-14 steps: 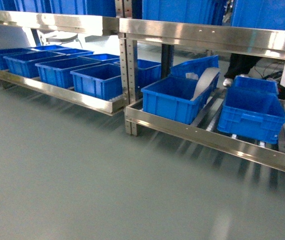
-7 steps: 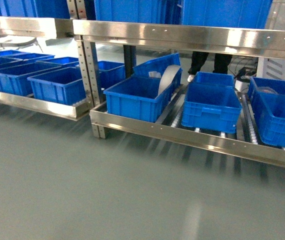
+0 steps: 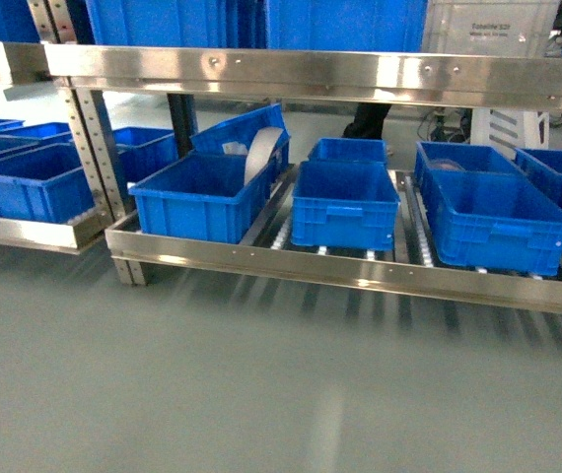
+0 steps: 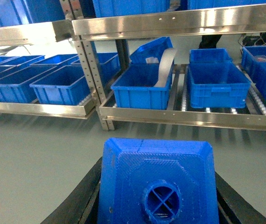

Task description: Sort blue parts and orange caps into right shelf containers

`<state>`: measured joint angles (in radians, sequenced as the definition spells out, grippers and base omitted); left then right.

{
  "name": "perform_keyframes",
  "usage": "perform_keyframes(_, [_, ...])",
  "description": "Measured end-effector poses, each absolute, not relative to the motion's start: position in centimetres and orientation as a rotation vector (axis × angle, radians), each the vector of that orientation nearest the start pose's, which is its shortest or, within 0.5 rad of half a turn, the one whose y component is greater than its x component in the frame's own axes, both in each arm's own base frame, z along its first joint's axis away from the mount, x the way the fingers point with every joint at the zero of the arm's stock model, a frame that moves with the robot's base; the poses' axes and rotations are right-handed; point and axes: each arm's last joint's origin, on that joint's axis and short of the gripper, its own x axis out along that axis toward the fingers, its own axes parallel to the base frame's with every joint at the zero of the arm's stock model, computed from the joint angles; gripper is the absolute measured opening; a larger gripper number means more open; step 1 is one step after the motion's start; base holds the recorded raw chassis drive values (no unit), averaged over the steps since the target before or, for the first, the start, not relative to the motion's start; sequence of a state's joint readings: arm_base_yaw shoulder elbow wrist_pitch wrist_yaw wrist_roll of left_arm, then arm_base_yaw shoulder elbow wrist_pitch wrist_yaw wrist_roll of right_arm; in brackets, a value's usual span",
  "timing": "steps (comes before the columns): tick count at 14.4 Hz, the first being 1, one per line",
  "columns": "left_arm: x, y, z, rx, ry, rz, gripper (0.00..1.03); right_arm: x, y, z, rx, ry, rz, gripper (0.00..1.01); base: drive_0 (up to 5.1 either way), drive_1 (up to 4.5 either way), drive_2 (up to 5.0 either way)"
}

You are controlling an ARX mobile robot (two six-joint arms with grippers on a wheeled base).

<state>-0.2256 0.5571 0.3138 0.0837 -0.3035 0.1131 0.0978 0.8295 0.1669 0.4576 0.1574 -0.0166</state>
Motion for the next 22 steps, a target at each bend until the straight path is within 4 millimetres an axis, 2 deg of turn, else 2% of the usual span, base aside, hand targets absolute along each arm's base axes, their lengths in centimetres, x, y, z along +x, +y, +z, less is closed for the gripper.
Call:
perform_keyframes(13, [14.07, -2.37, 22.69, 0.155, 0.160, 0.067, 0.44, 16.58, 1.16, 17.52, -0.043, 0.204, -0.061, 0.41, -1.6, -1.62, -1.6])
perform_keyframes(22, [14.08, -2.37, 22.71, 0.154, 0.158, 0.067, 0.44, 16.58, 1.16, 17.53, -0.043, 0.203, -0.060, 0.41, 0.0, 0.00, 0.0])
